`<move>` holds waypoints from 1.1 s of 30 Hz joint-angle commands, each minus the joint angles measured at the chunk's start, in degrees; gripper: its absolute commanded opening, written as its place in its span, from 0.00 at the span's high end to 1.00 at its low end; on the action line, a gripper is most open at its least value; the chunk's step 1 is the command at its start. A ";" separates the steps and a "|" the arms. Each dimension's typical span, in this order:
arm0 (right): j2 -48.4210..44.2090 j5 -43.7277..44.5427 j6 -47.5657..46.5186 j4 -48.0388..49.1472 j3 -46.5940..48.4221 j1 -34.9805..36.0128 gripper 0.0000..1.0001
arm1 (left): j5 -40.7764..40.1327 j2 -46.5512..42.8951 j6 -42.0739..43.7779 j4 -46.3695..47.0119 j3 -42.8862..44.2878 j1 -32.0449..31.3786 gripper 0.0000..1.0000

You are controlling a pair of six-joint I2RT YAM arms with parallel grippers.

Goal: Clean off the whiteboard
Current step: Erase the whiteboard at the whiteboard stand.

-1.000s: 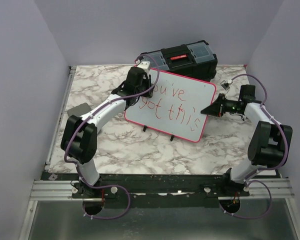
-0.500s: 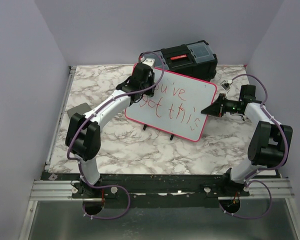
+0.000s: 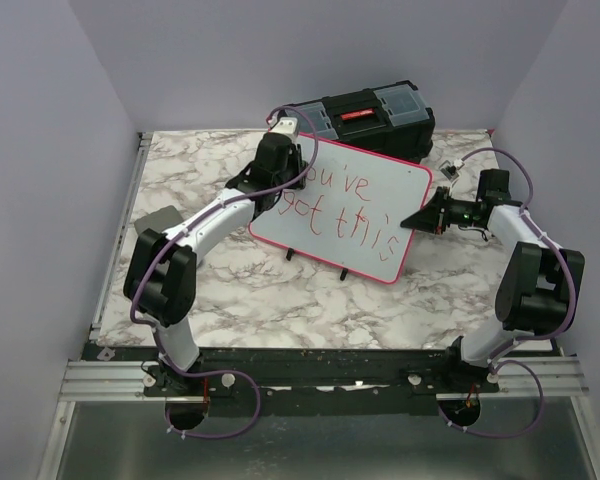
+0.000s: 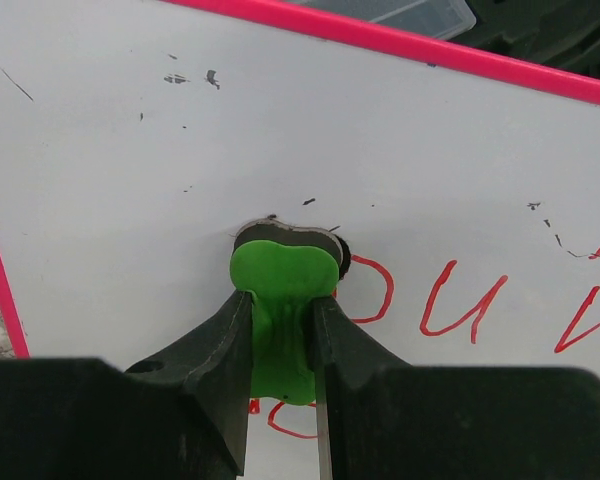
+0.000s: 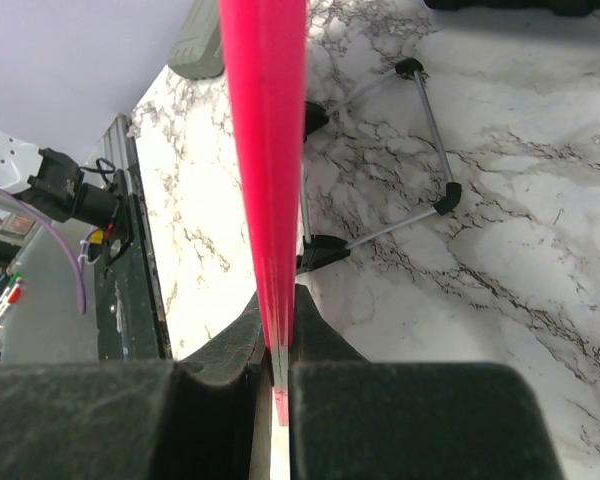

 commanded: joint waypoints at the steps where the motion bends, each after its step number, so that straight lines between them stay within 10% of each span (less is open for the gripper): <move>1: 0.18 -0.70 -3.38 0.77 2.09 0.30 0.99 | -1.22 1.56 -0.74 1.26 -3.41 -2.79 1.00; 18: 0.44 -0.75 -4.21 -0.33 2.53 0.29 0.99 | -2.73 4.44 0.40 -4.65 9.29 0.42 1.00; 33: 0.87 -0.82 -4.74 -0.96 2.70 0.29 0.99 | 2.51 0.20 1.98 2.43 -5.53 -3.76 1.00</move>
